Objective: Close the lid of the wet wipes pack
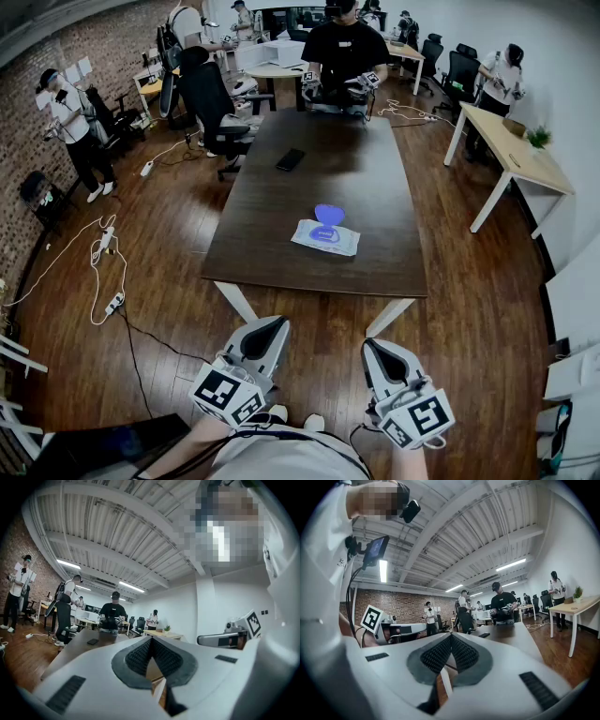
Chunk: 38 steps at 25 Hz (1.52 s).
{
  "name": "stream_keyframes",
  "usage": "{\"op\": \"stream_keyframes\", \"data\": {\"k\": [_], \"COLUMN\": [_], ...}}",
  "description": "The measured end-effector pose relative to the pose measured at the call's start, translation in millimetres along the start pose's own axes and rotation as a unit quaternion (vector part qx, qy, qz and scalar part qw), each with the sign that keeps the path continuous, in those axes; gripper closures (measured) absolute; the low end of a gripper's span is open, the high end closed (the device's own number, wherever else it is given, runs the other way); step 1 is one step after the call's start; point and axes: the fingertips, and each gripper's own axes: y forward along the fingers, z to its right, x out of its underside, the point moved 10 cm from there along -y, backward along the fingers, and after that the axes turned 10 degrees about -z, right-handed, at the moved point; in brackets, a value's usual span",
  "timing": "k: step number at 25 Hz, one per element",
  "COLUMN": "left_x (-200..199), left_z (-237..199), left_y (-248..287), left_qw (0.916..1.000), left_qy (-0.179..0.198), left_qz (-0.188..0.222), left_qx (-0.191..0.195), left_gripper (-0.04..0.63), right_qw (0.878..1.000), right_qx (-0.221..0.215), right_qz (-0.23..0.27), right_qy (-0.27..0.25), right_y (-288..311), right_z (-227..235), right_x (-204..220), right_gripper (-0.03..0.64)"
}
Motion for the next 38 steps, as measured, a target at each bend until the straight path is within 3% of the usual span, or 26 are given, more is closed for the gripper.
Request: {"op": "stream_keyframes", "data": {"k": [12, 20, 27, 38], "left_x": [13, 17, 16, -4], "left_z": [24, 10, -30, -152], "left_y": [10, 34, 80, 190], "left_qw": [0.9999, 0.9998, 0.9996, 0.9979], "left_qy": [-0.005, -0.011, -0.017, -0.024], "left_qz": [-0.013, -0.016, -0.018, -0.053], "left_qx": [0.0, 0.005, 0.012, 0.029], "left_gripper": [0.594, 0.594, 0.594, 0.594], "right_qw": [1.0, 1.0, 0.999, 0.998], "right_qx": [-0.013, -0.013, -0.001, 0.006], "right_qz": [-0.016, -0.028, -0.038, -0.065], "right_qy": [-0.003, -0.006, 0.0, -0.004], "right_y": [-16, 0, 42, 190], "right_z": [15, 32, 64, 143], "right_x": [14, 14, 12, -20], "right_gripper": [0.609, 0.609, 0.609, 0.609]}}
